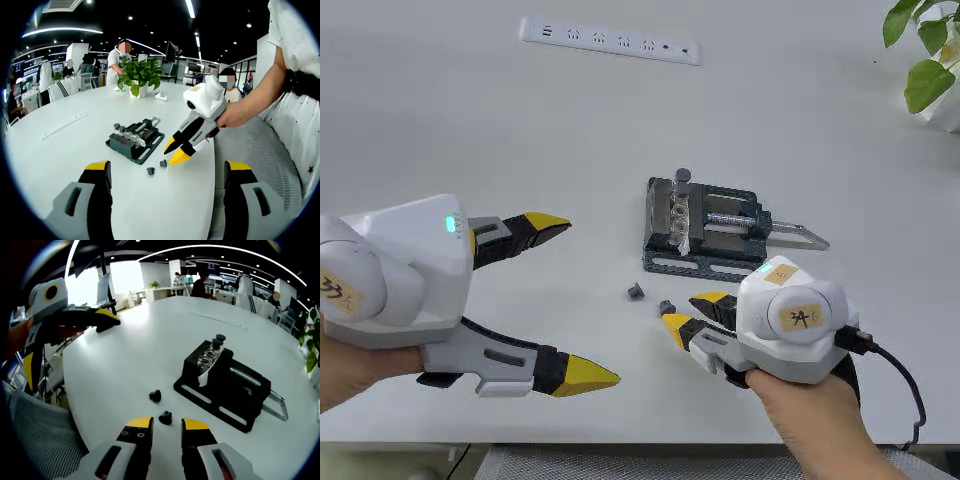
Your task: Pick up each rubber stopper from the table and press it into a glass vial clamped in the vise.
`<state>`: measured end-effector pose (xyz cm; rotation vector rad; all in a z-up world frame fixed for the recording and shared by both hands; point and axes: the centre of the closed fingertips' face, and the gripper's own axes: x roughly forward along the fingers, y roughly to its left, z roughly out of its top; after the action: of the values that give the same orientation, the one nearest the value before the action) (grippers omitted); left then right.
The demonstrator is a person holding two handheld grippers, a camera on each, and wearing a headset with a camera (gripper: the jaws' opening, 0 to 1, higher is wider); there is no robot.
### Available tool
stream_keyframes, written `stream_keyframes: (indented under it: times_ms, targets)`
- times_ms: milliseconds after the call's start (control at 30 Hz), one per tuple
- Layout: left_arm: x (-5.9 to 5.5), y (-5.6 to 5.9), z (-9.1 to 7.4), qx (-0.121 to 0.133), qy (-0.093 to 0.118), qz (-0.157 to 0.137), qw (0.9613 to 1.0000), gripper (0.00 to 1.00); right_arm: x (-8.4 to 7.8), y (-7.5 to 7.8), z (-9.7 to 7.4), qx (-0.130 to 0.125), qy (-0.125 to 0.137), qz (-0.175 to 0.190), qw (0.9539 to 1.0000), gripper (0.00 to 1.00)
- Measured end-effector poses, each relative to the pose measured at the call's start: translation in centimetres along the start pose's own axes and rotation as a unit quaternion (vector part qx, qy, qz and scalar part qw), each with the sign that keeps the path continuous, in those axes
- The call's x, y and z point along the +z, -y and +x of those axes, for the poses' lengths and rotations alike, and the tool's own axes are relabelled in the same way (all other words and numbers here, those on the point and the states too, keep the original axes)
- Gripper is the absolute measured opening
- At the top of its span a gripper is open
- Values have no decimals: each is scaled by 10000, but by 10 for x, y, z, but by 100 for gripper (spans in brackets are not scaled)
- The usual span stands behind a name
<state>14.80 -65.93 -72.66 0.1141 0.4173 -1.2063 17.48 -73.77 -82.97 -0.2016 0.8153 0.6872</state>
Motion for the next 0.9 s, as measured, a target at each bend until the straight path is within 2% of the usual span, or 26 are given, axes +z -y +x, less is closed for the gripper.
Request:
stream_keyframes:
  times_ms: [267,633,900]
  targets:
    - [-2,-1,2,-31,11,-53,10000,93,-2,2,6,-92,-128,-23,9999,14]
    - [-1,-3,7,-75,40,-86,9999,92,-4,2,12,-51,-214,-35,9998,13]
    - [-2,-1,8,-108,37,-85,9999,91,-4,-2,11,-25,-221,-114,9997,8]
